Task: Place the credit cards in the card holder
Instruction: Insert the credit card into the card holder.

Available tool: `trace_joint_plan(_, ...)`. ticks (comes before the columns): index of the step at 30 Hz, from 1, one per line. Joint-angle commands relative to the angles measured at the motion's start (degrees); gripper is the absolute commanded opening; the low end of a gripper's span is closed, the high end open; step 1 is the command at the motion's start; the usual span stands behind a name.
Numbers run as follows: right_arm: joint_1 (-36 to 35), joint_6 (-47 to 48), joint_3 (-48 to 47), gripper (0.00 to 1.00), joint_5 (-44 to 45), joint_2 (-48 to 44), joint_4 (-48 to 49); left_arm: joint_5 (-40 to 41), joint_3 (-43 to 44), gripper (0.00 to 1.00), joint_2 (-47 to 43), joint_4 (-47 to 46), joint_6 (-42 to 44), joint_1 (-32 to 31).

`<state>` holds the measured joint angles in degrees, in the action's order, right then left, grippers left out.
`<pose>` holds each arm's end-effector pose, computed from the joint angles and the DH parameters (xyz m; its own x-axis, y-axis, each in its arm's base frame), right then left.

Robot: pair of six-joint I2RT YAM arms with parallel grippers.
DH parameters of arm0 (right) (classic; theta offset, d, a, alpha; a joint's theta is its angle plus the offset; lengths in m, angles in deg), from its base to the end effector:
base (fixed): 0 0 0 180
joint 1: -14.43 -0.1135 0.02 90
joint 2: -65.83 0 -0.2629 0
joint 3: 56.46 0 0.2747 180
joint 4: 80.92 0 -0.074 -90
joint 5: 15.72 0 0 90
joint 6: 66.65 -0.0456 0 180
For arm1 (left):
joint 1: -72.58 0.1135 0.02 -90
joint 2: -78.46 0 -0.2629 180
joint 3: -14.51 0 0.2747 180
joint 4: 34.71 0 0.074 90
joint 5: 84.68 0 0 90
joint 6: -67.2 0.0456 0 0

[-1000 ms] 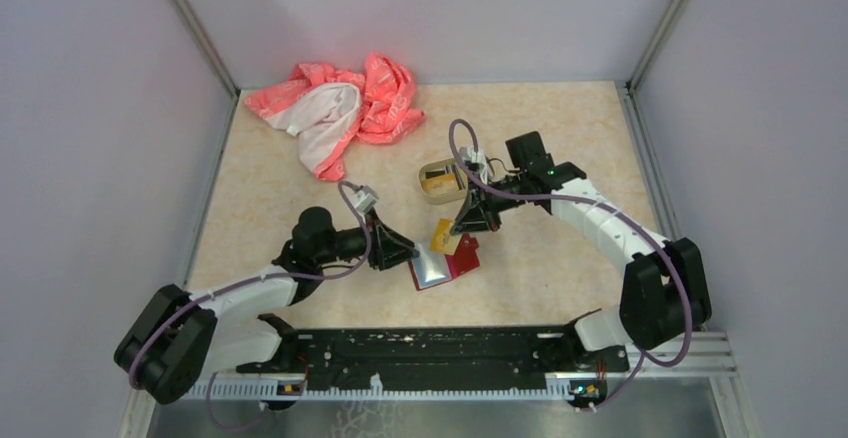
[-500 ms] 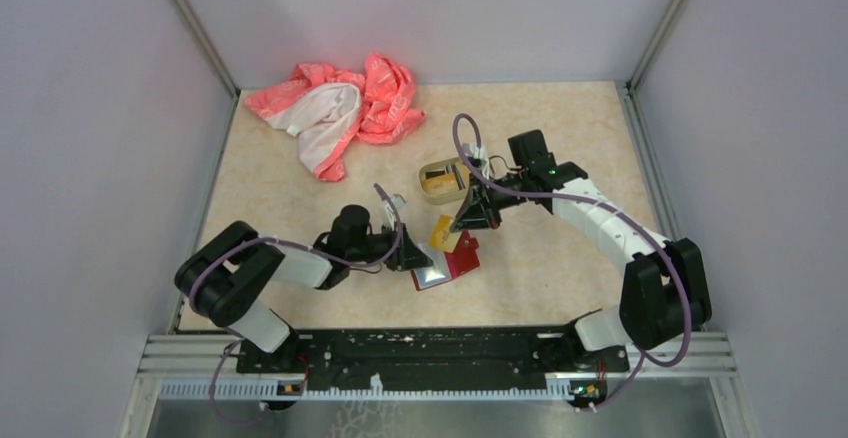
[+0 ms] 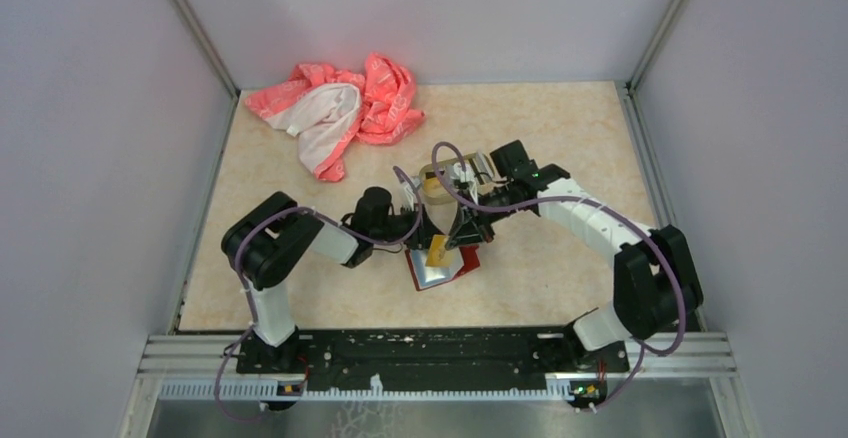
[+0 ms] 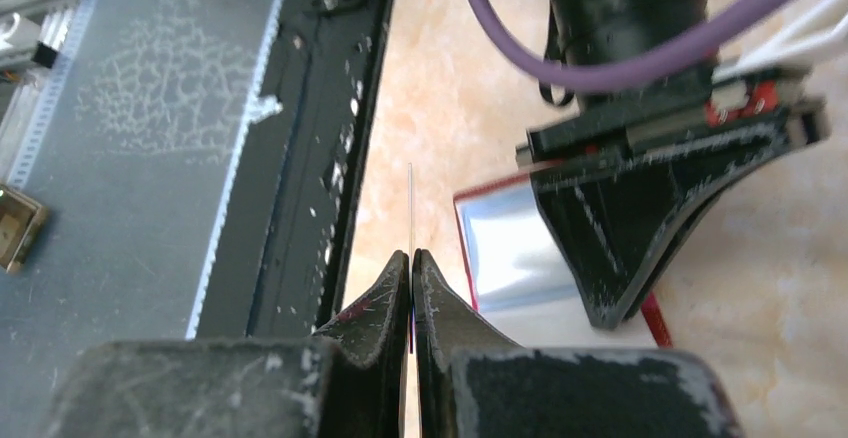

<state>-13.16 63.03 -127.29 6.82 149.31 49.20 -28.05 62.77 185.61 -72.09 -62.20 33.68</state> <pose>0.2467 0.1764 0.2334 -0.2507 -0.4072 -0.8783 -0.9293 -0.1528 0.3362 0.2518 -0.2354 0.0884 -0.8062 -0.0306 -0.5909 0.5319 0.4001 -0.7464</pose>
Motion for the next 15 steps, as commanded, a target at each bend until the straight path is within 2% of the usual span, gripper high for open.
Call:
trace_joint_plan(1,-0.09,9.60,-4.52,0.00,6.42,6.33,-8.19,-0.66,1.65,0.24,2.89,-3.11,-0.92,0.02)
trace_joint_plan(5,-0.09,11.07,-7.89,0.00,9.90,12.55,-12.70,-0.68,2.04,0.25,3.48,-3.65,-1.11,0.45)
trace_joint_plan(10,0.27,3.74,-6.47,0.00,15.85,12.53,-6.55,1.13,0.11,0.27,0.52,-4.24,-1.44,1.50)
trace_joint_plan(15,2.16,0.97,-6.96,0.00,15.94,13.63,-6.03,4.35,-3.27,0.34,-5.28,-1.84,0.32,1.67)
